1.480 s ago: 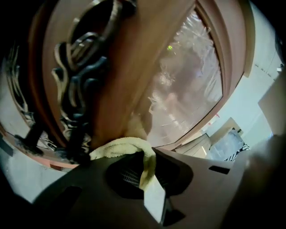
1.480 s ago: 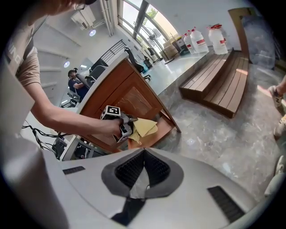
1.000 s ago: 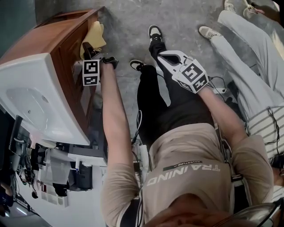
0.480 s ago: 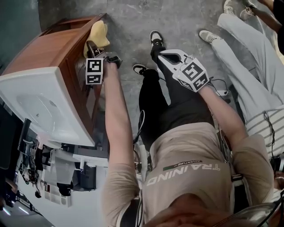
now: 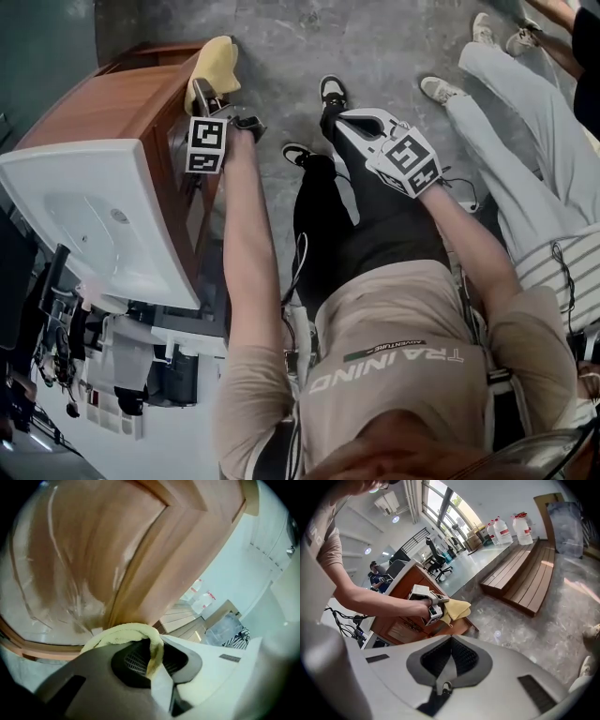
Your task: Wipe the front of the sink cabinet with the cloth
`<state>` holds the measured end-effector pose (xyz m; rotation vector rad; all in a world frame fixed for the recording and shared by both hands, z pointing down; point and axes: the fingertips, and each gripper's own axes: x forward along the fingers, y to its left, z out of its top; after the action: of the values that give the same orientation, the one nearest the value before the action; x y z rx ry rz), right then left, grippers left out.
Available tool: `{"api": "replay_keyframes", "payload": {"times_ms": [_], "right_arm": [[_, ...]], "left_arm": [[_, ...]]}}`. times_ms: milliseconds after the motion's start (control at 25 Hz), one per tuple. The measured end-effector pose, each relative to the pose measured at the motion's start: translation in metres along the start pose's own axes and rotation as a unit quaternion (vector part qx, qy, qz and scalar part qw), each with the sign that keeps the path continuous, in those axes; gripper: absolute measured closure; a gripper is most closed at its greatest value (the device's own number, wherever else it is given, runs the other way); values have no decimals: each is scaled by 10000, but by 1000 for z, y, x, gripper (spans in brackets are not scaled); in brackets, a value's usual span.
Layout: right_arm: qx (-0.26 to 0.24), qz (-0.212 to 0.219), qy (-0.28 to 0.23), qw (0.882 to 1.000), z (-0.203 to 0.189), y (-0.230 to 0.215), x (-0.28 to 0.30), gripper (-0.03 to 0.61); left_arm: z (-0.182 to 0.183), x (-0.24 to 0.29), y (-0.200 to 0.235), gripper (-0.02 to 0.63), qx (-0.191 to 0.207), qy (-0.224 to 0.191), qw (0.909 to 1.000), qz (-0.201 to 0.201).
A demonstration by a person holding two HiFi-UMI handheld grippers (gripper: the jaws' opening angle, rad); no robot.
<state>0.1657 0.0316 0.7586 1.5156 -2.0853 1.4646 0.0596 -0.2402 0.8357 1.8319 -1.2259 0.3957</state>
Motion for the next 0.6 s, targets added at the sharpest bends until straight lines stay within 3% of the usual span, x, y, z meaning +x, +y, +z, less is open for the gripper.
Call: {"api": "replay_keyframes", "payload": {"times_ms": [240,600], "right_arm": [[-158,17,24,9999,1,5,11,566],[-583,-52,-85,9982,19,44,4,566]], "left_arm": [[7,-24,-37,574,206,-26,9974,-694],[14,-121,-76,574,324,-116,9894,-1410]]}}
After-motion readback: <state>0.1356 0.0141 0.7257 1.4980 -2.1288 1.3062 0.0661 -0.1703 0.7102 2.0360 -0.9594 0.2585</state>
